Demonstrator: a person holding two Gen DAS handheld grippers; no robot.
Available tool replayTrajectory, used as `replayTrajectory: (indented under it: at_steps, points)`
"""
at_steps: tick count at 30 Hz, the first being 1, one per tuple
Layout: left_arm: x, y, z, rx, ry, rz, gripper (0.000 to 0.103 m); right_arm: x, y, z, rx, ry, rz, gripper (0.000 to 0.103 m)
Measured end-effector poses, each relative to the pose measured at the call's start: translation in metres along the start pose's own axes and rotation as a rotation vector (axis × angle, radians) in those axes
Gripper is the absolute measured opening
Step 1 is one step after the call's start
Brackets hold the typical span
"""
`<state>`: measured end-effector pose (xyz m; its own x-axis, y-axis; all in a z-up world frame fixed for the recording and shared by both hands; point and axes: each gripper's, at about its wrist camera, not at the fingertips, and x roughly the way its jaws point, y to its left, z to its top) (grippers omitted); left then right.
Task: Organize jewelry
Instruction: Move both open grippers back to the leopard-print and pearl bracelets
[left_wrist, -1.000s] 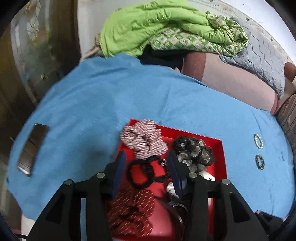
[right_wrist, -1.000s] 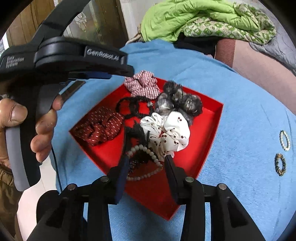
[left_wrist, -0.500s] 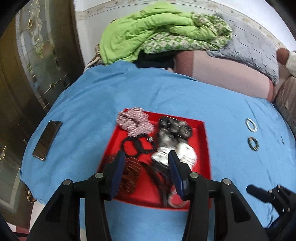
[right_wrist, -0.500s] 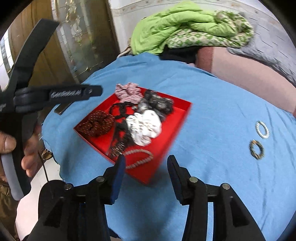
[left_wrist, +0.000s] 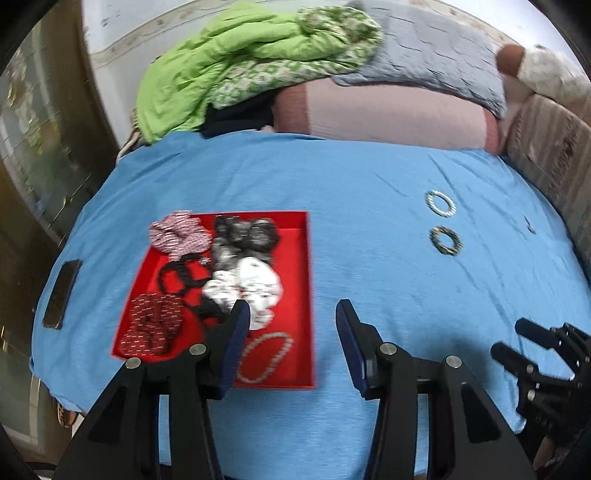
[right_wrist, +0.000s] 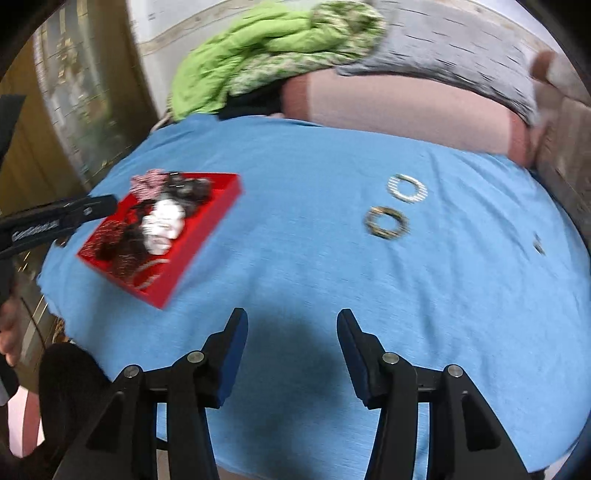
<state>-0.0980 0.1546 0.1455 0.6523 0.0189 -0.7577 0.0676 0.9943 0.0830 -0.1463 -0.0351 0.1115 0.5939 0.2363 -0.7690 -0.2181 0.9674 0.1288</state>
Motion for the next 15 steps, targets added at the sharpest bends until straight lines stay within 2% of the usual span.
replayTrajectory:
  at_steps: [7,15]
  points:
    - [0.013,-0.057,0.006,0.075,0.018,-0.031,0.047,-0.006,-0.059,-0.011,0.102,0.008,-0.062,0.055]
    - [0.039,-0.107,0.021,0.106,0.036,-0.086,0.047,0.000,-0.101,-0.006,0.148,0.009,-0.111,0.056]
